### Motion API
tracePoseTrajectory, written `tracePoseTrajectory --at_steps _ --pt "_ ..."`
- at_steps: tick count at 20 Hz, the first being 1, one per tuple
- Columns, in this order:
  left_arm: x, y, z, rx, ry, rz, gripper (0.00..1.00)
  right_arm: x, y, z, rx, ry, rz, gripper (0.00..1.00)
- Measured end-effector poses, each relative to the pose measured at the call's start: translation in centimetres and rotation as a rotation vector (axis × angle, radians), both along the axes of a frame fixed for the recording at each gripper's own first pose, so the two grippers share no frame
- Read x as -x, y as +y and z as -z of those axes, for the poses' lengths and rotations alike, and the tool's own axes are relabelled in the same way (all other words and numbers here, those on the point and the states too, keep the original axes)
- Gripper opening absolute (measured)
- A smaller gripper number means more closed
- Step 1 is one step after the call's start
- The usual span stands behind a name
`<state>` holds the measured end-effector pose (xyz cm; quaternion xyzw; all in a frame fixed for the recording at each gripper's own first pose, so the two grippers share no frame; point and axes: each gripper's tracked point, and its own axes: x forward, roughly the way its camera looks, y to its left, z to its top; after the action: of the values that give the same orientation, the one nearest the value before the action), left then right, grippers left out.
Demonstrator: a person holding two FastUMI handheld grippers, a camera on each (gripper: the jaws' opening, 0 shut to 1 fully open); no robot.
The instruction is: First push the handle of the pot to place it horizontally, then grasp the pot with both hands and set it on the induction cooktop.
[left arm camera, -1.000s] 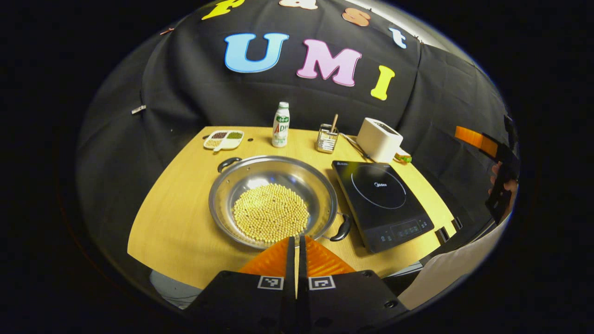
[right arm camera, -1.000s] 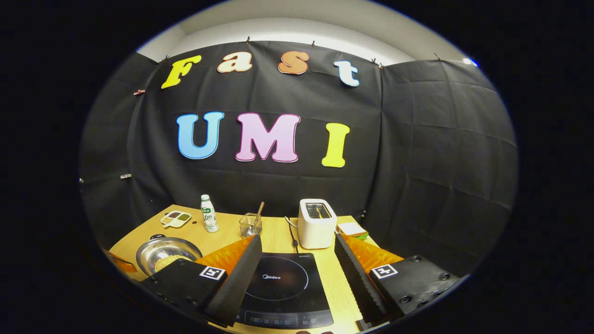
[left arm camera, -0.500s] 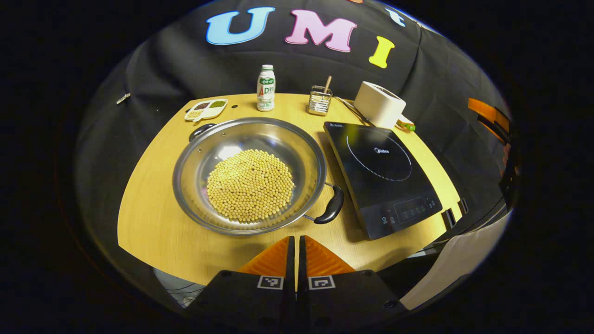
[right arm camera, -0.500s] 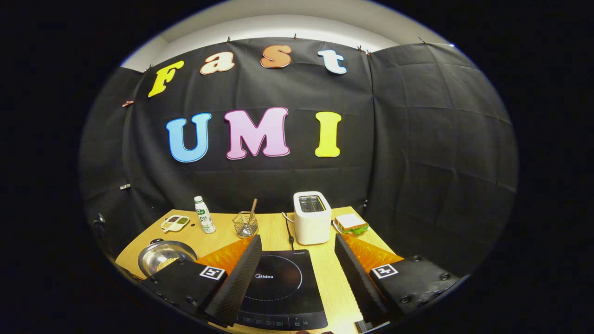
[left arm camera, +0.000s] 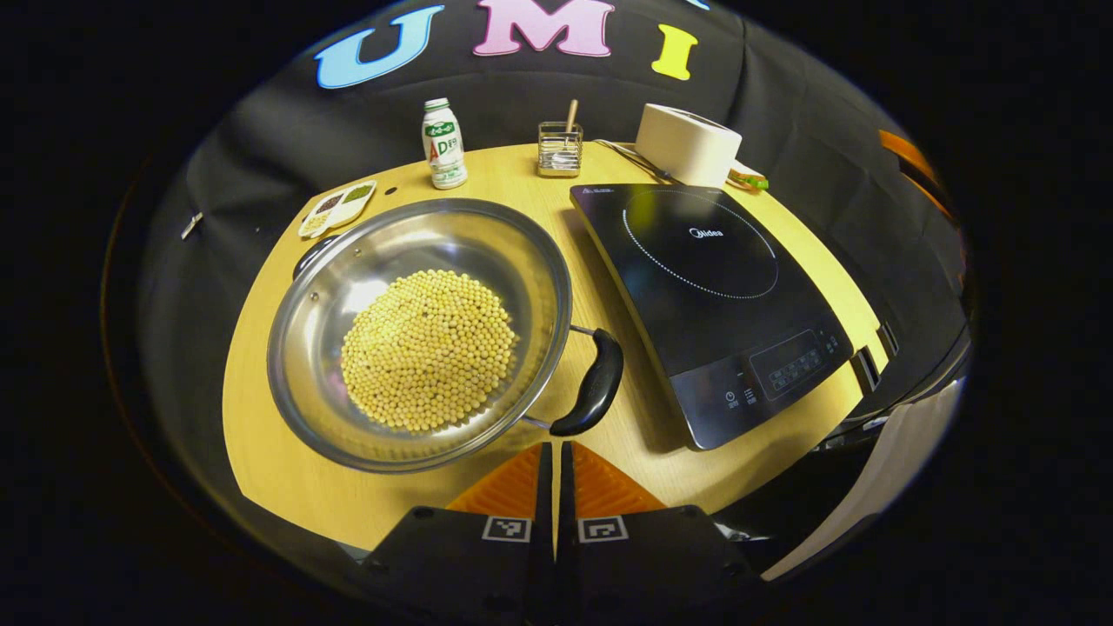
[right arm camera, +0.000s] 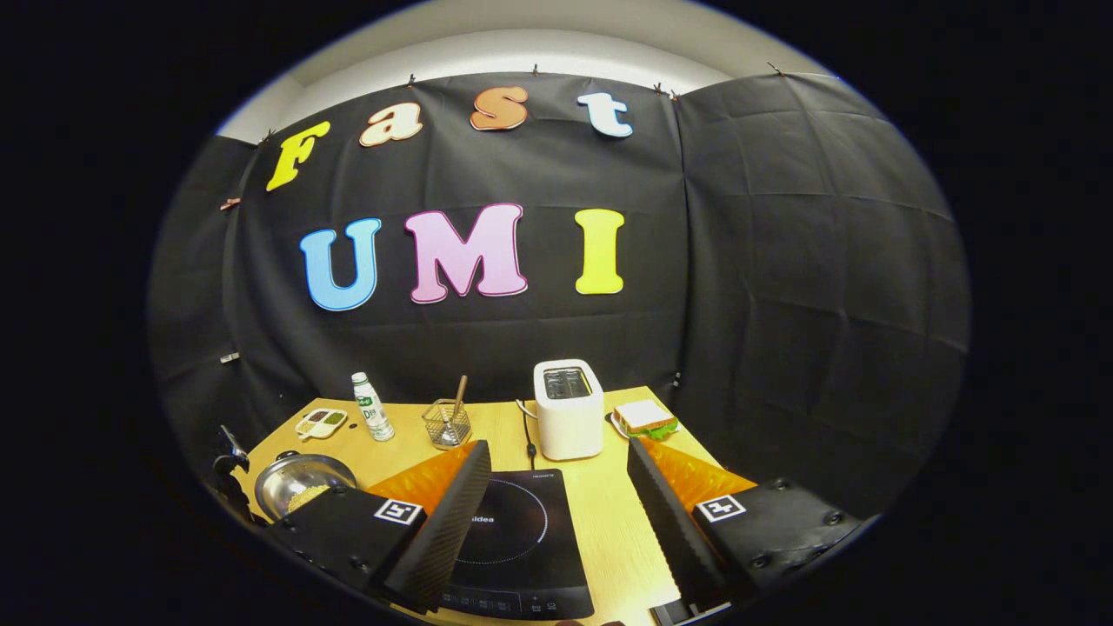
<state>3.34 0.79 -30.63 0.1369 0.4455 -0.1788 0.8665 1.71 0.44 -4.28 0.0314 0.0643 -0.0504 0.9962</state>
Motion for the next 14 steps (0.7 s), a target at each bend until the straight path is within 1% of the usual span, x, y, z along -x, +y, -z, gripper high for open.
tracePoseTrajectory --at_steps 5,10,14 --pt "-0.8 -0.9 0.7 -0.031 0.013 0.026 0.05 0.1 -0.7 0.2 0.008 0.000 0.006 0.98" --pt "-1.9 -2.3 1.0 -0.014 0.023 0.021 0.05 0.0 -0.7 0.2 0.019 -0.002 -0.003 0.98" --pt "-3.1 -3.3 1.0 -0.014 0.020 0.036 0.05 -0.2 -0.6 0.3 0.028 -0.001 -0.010 0.98"
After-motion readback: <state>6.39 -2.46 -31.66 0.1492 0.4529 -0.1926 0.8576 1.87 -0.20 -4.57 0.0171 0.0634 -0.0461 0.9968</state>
